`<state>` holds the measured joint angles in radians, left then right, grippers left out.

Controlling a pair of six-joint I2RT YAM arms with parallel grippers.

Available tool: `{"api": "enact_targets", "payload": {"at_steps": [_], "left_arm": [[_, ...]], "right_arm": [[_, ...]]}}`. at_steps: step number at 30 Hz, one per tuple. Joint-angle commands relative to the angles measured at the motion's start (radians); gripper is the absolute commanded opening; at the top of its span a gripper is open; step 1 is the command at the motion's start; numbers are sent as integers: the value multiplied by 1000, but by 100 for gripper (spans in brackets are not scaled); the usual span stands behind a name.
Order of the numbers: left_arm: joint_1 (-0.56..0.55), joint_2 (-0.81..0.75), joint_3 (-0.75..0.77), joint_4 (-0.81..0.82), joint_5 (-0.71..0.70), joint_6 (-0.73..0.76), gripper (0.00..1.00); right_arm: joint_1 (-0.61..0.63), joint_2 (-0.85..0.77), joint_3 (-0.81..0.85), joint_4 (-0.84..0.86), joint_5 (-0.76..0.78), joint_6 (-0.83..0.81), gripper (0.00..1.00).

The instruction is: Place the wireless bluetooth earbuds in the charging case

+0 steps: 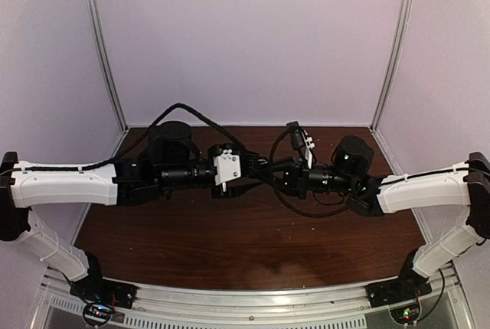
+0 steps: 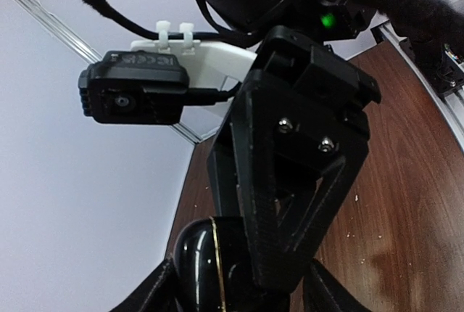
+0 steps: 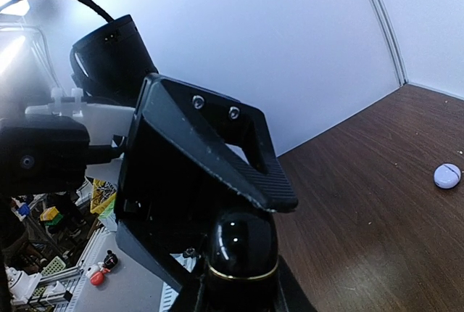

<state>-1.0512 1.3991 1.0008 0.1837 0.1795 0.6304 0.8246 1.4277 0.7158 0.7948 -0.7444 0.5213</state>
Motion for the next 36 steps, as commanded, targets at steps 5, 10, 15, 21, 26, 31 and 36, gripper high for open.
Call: {"api": "enact_targets", "payload": {"at_steps": [5, 10, 15, 21, 26, 31, 36], "left_arm": [[-12, 5, 16, 10, -39, 24, 50], [-13, 22, 26, -5, -71, 26, 39], [-3, 33, 20, 18, -78, -49, 32], [88, 53, -28, 94, 4, -239, 30], [197, 122, -30, 169, 81, -386, 29], [289, 245, 36, 152, 140, -460, 29], [342, 396, 125, 127, 114, -537, 29]], "right_arm": [[-2, 12, 26, 64, -15, 43, 0], [-2, 16, 24, 84, -28, 53, 7], [-21, 5, 13, 85, -32, 37, 33], [-122, -40, -33, 66, -20, -9, 68], [-215, -106, -90, 18, 28, -75, 97], [-258, -183, -119, -76, 95, -164, 100], [-278, -220, -136, -138, 145, -202, 100]]}}
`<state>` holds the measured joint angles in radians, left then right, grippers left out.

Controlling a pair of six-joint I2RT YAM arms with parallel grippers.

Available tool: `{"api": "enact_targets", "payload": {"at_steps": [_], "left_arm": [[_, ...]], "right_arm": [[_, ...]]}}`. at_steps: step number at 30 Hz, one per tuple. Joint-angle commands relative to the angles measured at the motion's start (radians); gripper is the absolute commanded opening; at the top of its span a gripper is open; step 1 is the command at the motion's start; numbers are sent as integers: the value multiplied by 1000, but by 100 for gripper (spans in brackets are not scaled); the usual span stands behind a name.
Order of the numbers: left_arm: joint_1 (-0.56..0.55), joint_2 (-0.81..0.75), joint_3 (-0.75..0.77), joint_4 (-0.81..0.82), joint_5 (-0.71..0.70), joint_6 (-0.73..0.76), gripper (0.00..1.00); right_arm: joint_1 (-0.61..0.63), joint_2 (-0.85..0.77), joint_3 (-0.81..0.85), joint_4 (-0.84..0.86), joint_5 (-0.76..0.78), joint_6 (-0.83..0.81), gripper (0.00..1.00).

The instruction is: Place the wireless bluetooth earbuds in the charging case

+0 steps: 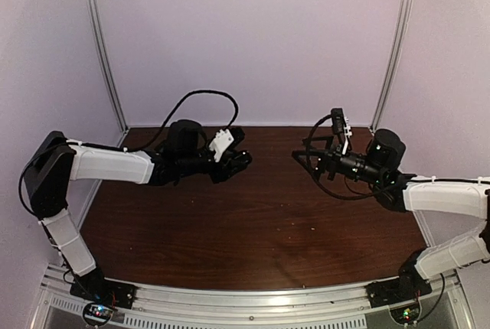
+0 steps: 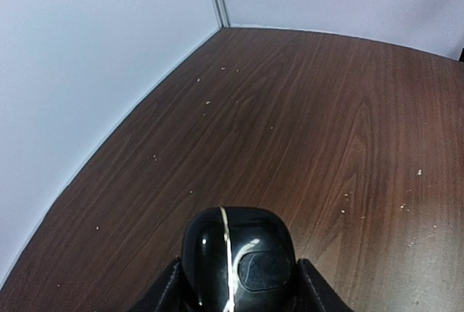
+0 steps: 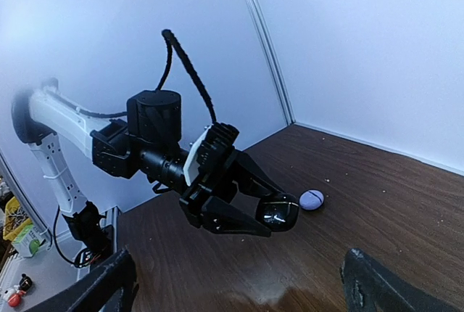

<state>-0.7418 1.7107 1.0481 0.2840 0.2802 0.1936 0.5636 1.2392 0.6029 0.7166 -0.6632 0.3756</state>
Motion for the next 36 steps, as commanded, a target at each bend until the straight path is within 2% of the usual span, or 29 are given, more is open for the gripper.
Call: {"api": "enact_targets", "payload": {"at_steps": [1, 17, 23, 31, 36], "left_arm": [[42, 111, 98, 16, 9, -118, 29], [171, 402, 299, -131, -45, -296, 27], [194, 485, 385, -208, -63, -333, 33], [208, 538, 430, -254, -60, -347, 35], [208, 558, 459, -278, -47, -345, 44]], "right_arm": [[-19, -38, -31, -60, 68, -57, 100], [-27, -46, -66, -78, 114, -47, 100], [-27, -35, -46, -107, 184, -24, 100], [-27, -39, -48, -117, 305, 15, 100], [-27, -37, -39, -135, 348, 14, 100]]}}
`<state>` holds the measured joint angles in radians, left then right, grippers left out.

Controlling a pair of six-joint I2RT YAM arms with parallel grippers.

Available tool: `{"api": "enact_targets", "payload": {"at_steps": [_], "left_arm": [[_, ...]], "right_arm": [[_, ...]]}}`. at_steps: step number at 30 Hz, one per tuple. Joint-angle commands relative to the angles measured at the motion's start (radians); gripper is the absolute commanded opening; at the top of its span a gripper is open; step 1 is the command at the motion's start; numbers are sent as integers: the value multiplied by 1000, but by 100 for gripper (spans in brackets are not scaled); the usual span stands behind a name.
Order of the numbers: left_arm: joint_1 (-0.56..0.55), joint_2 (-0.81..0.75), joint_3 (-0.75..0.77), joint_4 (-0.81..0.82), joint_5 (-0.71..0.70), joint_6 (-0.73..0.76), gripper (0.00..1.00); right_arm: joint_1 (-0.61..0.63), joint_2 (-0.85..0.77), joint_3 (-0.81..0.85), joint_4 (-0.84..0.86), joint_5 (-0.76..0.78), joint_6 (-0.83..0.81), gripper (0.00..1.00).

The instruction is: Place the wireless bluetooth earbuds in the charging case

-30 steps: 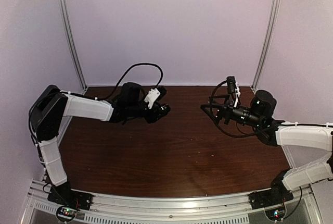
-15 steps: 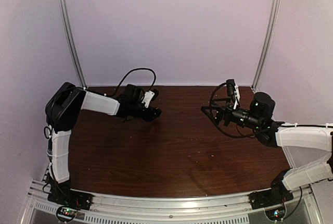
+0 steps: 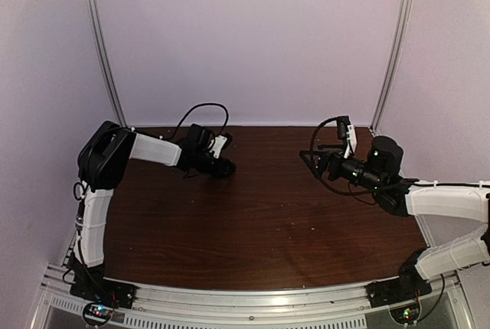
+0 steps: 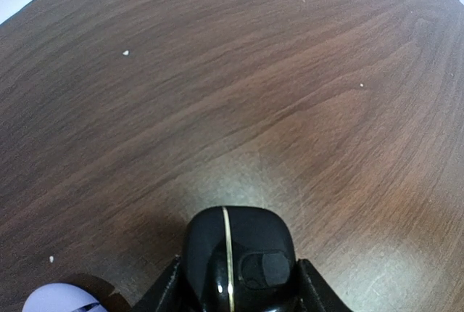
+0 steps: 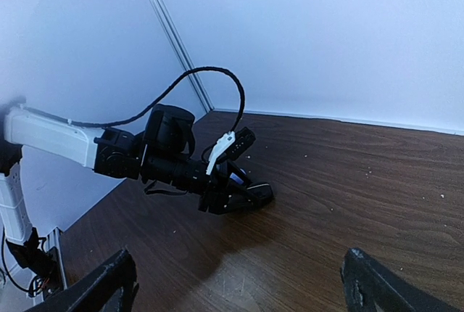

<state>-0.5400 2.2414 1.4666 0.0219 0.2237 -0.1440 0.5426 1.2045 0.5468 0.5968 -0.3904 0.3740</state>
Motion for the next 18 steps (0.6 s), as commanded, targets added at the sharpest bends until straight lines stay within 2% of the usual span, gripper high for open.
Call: {"api": "enact_targets", "payload": {"at_steps": [1, 3, 4, 5, 8, 18], "left_arm": [[6, 26, 47, -17, 13, -7, 48], [6, 18, 59, -62, 20, -3, 60], [6, 4, 60, -65, 22, -3, 72], [5, -9, 60, -69, 24, 0, 80], [5, -59, 56, -75, 20, 3, 97], [-2, -322, 20, -87, -9, 8, 98]], "right_arm": [[-6, -2, 18, -21, 82, 13, 100], [-6, -3, 23, -36, 99, 11, 100], [-6, -3, 25, -43, 106, 10, 100], [-6, -3, 28, -48, 114, 9, 100], [-6, -6, 31, -53, 123, 3, 100], [-7, 0, 98, -132, 205, -39, 100]]}}
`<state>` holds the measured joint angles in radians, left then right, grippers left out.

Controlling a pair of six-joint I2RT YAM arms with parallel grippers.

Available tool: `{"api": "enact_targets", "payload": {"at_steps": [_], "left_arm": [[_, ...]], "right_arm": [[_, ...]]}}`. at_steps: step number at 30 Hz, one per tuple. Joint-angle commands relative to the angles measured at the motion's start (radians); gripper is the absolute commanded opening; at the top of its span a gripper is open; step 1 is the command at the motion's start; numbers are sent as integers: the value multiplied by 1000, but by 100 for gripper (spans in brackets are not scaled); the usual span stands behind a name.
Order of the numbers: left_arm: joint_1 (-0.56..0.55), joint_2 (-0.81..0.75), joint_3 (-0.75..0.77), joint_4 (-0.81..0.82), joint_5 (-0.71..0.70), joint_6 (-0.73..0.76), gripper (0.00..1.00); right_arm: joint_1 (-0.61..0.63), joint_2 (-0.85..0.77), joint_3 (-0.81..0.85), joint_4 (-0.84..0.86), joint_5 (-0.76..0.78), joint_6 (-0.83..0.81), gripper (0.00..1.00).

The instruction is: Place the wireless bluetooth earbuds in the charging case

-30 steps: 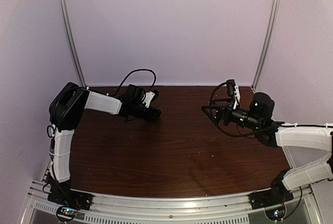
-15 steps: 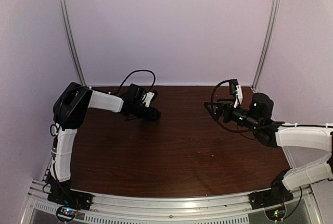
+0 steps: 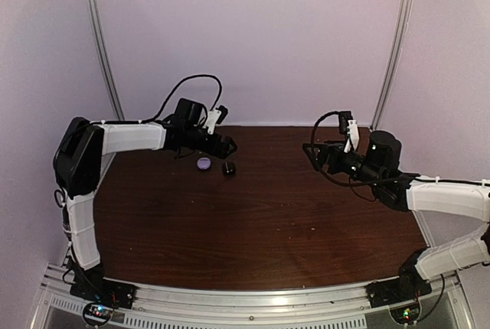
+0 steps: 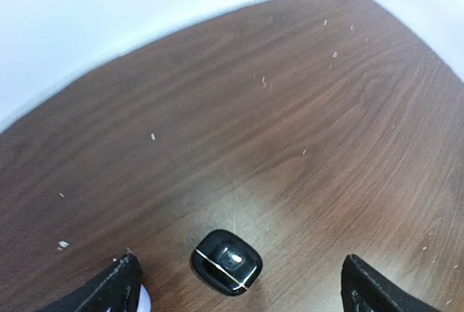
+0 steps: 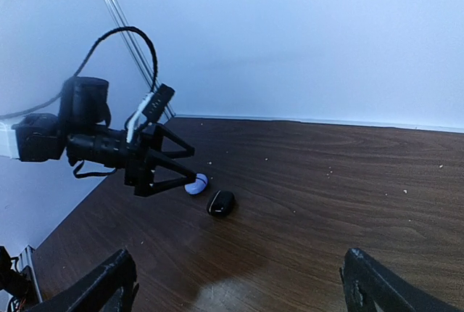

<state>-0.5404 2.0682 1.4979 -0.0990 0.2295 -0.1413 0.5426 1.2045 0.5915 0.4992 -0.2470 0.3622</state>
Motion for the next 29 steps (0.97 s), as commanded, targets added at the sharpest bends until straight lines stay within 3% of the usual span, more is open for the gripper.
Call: {"api": "enact_targets", "payload": {"at_steps": [1, 12, 17, 29], "left_arm": [[-1, -182, -24, 44, -23, 0, 98], [11, -605, -457, 356, -173, -110, 98], [11, -769, -769, 561, -255, -185, 98], [11, -779, -858, 588, -322, -190, 98]], "right_arm": [[-7, 2, 63, -39, 73, -29, 100], [-9, 42, 54, -5, 68, -11, 100], [-9, 104, -3, 72, 36, 10, 100], [-9, 194, -49, 184, 32, 41, 100]]}}
